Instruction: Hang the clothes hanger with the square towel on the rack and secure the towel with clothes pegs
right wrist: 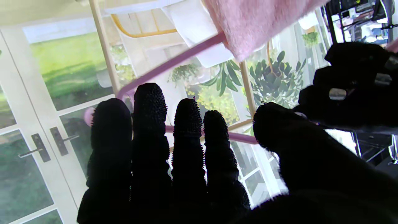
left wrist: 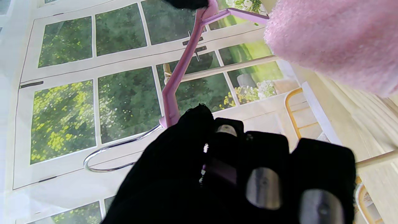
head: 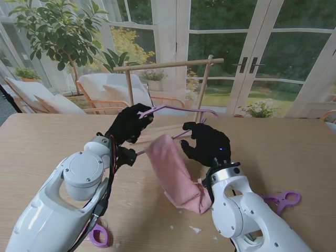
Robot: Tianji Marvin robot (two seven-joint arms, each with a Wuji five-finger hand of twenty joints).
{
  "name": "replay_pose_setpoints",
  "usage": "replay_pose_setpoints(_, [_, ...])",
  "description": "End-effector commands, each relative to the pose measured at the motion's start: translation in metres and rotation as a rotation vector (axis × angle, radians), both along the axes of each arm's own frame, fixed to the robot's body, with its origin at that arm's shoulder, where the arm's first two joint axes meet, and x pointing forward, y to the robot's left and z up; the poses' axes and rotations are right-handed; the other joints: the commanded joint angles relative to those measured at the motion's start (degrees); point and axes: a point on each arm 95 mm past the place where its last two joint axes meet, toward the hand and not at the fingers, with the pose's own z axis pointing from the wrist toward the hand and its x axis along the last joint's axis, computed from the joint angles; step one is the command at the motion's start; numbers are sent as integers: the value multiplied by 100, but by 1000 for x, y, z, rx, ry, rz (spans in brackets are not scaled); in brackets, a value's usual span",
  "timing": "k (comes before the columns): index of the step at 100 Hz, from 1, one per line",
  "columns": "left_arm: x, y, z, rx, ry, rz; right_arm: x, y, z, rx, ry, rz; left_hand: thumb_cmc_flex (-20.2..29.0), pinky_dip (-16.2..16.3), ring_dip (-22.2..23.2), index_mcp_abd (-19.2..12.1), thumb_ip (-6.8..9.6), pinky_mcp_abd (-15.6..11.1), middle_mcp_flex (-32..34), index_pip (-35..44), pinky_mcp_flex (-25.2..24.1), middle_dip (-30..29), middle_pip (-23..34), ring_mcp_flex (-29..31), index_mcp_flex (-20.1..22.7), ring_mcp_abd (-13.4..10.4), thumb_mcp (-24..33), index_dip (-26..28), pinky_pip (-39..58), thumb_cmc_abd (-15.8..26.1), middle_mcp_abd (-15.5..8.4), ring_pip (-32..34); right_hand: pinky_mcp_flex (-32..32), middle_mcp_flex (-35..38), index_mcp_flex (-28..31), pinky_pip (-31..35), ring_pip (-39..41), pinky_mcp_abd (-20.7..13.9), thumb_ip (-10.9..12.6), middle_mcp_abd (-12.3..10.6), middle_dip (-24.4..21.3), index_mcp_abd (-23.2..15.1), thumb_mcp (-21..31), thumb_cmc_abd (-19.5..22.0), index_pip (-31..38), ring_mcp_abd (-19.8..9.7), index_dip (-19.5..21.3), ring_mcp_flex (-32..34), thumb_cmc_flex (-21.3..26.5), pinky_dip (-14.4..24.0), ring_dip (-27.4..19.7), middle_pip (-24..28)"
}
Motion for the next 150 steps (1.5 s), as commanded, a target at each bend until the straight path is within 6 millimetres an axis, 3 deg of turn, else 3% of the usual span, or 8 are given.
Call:
replay_pose_setpoints(1, [-2, -3, 14, -15, -32, -19, -2, -3, -14, -10, 48, -6, 540, 330, -52, -64, 313, -382, 34, 1550, 87, 28, 256, 426, 595, 95, 39, 805, 1781, 675, -74, 539, -170, -119, 43, -172, -141, 106, 326, -6, -74, -172, 150, 77, 126, 113, 196, -222, 87, 2526, -84, -155])
replay_pose_setpoints(40, [-6, -11, 35, -31, -62, -42, 16, -15, -48, -30, 155, -74, 528, 339, -56, -69, 312, -410, 47, 1541, 92, 32, 255, 426, 597, 79, 49, 810, 1781, 669, -74, 543, -1218, -1241, -205, -847, -454, -48, 41, 68, -7, 8, -132, -272, -150, 9, 375, -1514, -281, 2781, -95, -68])
replay_pose_setpoints(74, [-5, -13, 42, -36, -63, -48, 19, -6, -59, -21, 267, 12, 527, 339, -59, -67, 317, -415, 47, 1533, 92, 34, 253, 426, 604, 78, 54, 816, 1781, 665, -75, 544, -1451, -1319, 270, -1042, -459, -59, -113, 1, 6, -185, -320, -581, -54, -32, 399, -1656, -627, 2862, -73, -72])
replay_pose_setpoints(84, [-5, -13, 43, -29, -64, -49, 16, -3, -59, -21, 293, 42, 526, 338, -59, -69, 317, -422, 47, 1531, 94, 34, 253, 426, 602, 78, 55, 819, 1781, 668, -75, 544, -1500, -1233, 416, -1293, -662, -15, 233, 17, -200, -290, 388, -400, -215, -26, 221, -1669, 356, 2900, -151, -473])
replay_pose_setpoints(92, [-5, -13, 44, -24, -63, -48, 11, -2, -57, -6, 318, 73, 525, 336, -60, -70, 318, -424, 45, 1530, 94, 35, 252, 426, 601, 78, 55, 819, 1781, 670, -76, 544, -1689, -1309, 190, -1837, -1210, 142, 566, 90, -644, -118, 973, -498, -548, 93, -74, -1811, 483, 2743, -413, -1080])
replay_pose_setpoints(105, [-6, -14, 44, -32, -57, -45, 7, -3, -54, -23, 345, 100, 530, 334, -60, -64, 318, -423, 44, 1527, 93, 35, 251, 426, 603, 78, 56, 819, 1781, 661, -76, 544, -1958, -1646, -157, -2235, -1568, 148, -92, 189, -797, 281, 142, -912, -671, 82, -218, -2170, -328, 2759, -510, -1105])
replay_pose_setpoints(127, [-6, -15, 48, -50, -53, -48, 13, -1, -65, -50, 390, 78, 526, 338, -61, -58, 319, -418, 45, 1522, 93, 36, 251, 425, 611, 78, 56, 819, 1781, 662, -76, 544, -2079, -1688, -121, -2359, -1585, 151, -237, 227, -732, 323, -228, -920, -488, 72, -83, -2281, -632, 2824, -490, -948])
replay_pose_setpoints(150, [-5, -16, 48, -56, -50, -50, 20, 1, -81, -34, 430, 53, 526, 337, -61, -55, 323, -427, 45, 1519, 93, 36, 251, 425, 614, 78, 59, 822, 1781, 663, -76, 544, -1934, -1379, 800, -2264, -1323, 102, -237, 93, -611, -711, 87, -770, 569, 32, 623, -1992, 126, 2932, -398, -755])
